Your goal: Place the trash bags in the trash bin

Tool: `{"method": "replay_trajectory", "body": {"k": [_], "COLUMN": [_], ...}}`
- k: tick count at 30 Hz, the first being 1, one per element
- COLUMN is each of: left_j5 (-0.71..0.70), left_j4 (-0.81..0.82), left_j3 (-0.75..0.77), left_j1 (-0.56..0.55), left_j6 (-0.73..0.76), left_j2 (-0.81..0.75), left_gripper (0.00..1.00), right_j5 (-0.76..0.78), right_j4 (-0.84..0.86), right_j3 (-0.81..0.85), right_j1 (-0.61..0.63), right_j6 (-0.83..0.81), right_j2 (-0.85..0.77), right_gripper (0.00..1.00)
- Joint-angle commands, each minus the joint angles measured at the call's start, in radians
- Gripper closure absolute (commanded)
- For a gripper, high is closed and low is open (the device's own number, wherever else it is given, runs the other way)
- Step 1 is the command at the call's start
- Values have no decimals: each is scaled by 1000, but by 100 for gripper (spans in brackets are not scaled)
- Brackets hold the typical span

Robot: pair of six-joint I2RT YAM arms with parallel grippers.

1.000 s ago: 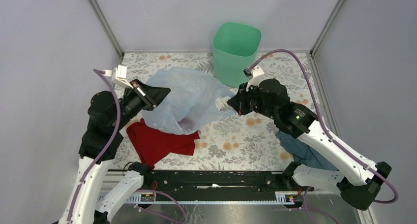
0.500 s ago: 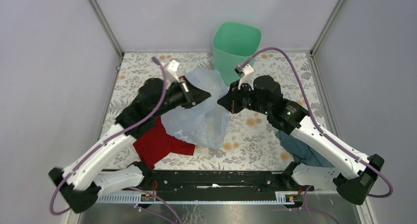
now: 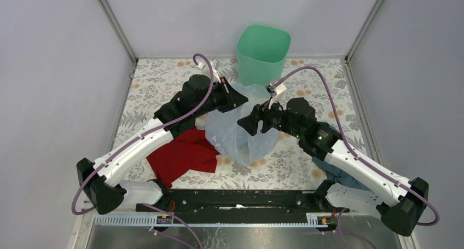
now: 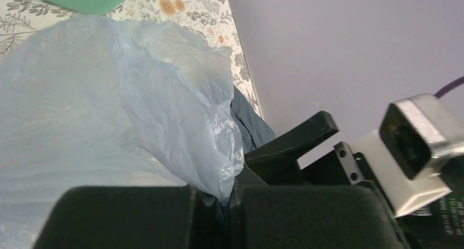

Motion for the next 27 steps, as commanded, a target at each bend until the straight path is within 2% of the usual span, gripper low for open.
{"method": "replay_trajectory", "body": {"k": [1, 7, 13, 17, 19, 21, 22, 24, 26, 27], "left_j5": [-9, 20, 52, 60, 61, 63, 64, 69, 68, 63], "left_j4": [23, 23, 59, 69, 70, 65, 65, 61, 51, 36], "left_j3": [72, 77, 74, 65, 65, 67, 68, 65, 66, 74], "left_j1": [-3, -3, -3, -3, -2, -2, -3, -2, -1, 4], "left_j6": [-11, -38, -50, -56, -55, -51, -49, -44, -27, -10], "left_j2": [6, 36, 52, 47, 43, 38, 34, 24, 16, 11], "left_gripper": [100, 100, 100, 100, 100, 100, 100, 100, 92, 81], "right_j5": [94, 305, 470, 578, 602, 629, 656, 692, 700, 708], "right_j4": [108, 132, 236, 303, 331, 359, 373, 411, 444, 448], "right_j3": [-4, 7, -21, -28, -27, -30, -34, -54, -75, -81], "right_j1": [10, 105, 185, 222, 234, 247, 253, 255, 255, 254], "right_j6": [-28, -70, -70, -82, -84, -95, -98, -99, -106, -107], "right_j2": [18, 45, 78, 118, 143, 163, 170, 177, 173, 168], "right_gripper": [21, 19, 19, 25, 33, 47, 58, 67, 83, 91]}}
